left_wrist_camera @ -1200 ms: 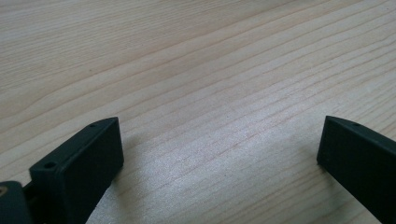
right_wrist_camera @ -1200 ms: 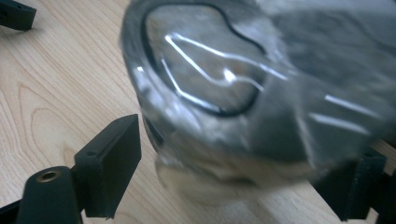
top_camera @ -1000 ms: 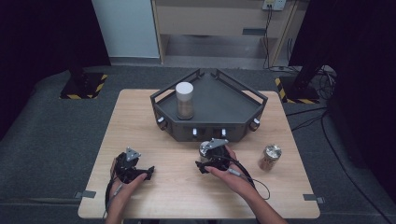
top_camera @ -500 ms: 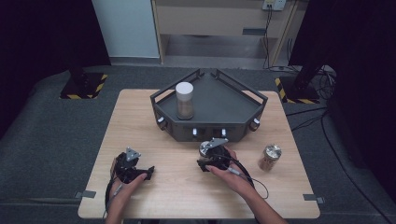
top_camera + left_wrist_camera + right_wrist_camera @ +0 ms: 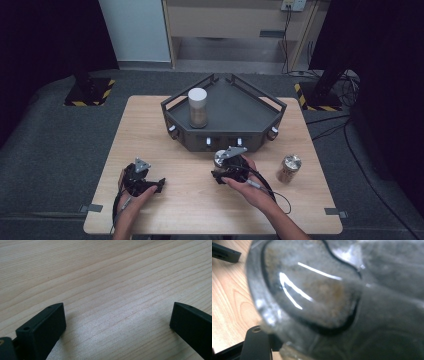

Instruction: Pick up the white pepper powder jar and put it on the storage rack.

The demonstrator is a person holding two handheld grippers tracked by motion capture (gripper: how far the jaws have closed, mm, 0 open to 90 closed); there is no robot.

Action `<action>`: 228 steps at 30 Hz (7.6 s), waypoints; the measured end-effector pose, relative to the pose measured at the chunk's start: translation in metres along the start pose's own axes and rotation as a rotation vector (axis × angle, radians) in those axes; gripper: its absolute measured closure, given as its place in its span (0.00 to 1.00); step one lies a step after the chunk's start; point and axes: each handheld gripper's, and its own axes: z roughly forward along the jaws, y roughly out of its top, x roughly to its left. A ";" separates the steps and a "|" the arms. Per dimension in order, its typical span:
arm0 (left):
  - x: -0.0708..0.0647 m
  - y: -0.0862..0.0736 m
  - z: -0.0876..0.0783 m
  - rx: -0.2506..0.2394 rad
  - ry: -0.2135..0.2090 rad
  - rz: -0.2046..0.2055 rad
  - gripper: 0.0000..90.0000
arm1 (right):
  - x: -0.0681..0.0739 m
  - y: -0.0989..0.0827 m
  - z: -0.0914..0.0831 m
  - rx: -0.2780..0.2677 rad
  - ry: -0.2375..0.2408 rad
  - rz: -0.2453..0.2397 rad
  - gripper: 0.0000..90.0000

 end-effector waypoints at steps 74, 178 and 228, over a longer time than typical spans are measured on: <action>0.000 0.000 0.000 0.000 0.000 0.000 0.00 | -0.046 0.098 -0.081 -0.025 -0.069 0.019 0.34; 0.000 0.000 0.000 0.000 0.000 -0.001 0.00 | -0.094 0.151 -0.021 0.017 -0.170 0.148 0.34; 0.000 0.000 0.000 0.001 0.000 0.000 0.00 | -0.083 0.149 0.007 0.040 -0.156 0.145 0.34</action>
